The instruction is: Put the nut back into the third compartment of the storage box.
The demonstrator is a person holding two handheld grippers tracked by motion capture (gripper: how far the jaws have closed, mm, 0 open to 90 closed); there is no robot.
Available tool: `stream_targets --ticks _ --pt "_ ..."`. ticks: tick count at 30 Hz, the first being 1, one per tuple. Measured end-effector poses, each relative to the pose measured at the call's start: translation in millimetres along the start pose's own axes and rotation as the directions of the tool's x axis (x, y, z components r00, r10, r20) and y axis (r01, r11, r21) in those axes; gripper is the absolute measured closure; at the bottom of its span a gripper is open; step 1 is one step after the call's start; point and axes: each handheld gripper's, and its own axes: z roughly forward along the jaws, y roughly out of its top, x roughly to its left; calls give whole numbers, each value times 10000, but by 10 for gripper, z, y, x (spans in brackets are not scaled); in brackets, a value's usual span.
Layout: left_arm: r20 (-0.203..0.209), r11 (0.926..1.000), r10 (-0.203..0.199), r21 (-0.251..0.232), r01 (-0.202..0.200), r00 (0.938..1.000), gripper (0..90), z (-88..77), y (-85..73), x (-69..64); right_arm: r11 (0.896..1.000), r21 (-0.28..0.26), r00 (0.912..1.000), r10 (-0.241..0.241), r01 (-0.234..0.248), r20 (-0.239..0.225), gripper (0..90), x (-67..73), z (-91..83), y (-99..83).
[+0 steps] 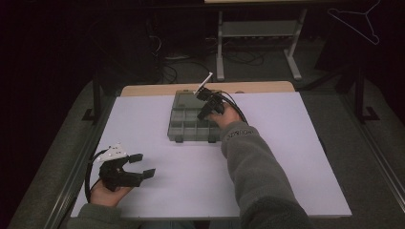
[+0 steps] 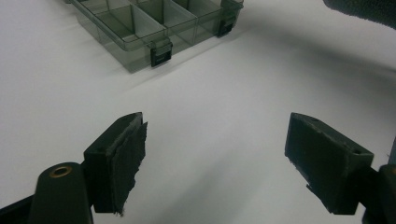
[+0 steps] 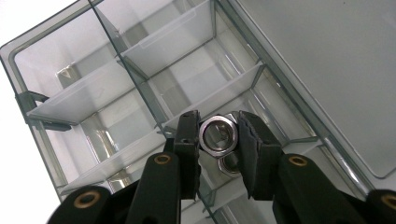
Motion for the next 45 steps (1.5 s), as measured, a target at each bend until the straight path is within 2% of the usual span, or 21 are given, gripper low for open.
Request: stream_targets --ticks 5,7,8,11,15,16,19,23,25,26,27,28,39,45 --pt "-2 10000 -10 -15 10 10000 196 -1 0 -2 10000 -1 10000 30 -30 36 690 -4 5 -14" --pt "0 10000 4 4 -4 10000 197 0 0 0 9999 -17 9999 106 -106 56 668 -5 3 -21" --pt "-7 10000 4 9 -4 10000 197 -1 0 -2 9997 -166 9998 174 -172 95 631 -7 -18 -28" --pt "-2 10000 -7 10 7 10000 197 -1 1 -2 9994 -298 9998 178 -176 56 621 -8 -50 -34" --pt "-6 10000 10 28 -10 10000 196 -1 1 -4 9984 -547 9998 134 -128 111 611 25 -153 -64" --pt "-24 10000 25 43 -25 10000 196 -1 2 -5 9970 -764 9999 101 -93 98 607 37 -220 -95" --pt "-42 10000 54 71 -53 10000 196 -2 3 -7 9963 -862 9999 62 -50 142 598 51 -288 -135" --pt "-53 9999 106 94 -106 9999 196 1 4 -11 9933 -1149 9999 121 -113 62 578 63 -415 -255" --pt "-40 10000 -42 70 42 10000 196 8 -1 -26 9913 -1302 9998 183 -180 14 559 61 -470 -327" --pt "-55 10000 21 73 -21 10000 196 9 0 -22 9900 -1382 9996 292 -294 -40 551 61 -529 -404" --pt "-66 10000 12 58 -12 10000 196 12 -3 -22 9900 -1382 9996 292 -294 -40 551 61 -529 -404" --pt "-48 10000 -31 2 31 10000 196 15 -3 -24 9858 -1606 9988 468 -486 -150 536 67 -573 -483" --pt "-96 10000 -79 -1 79 9999 195 9 -9 -29 9749 -2112 9975 683 -706 -181 466 65 -742 -847" --pt "-92 10000 -27 49 28 10000 195 14 -6 -38 9697 -2325 9972 711 -744 -226 434 139 -818 -1082"
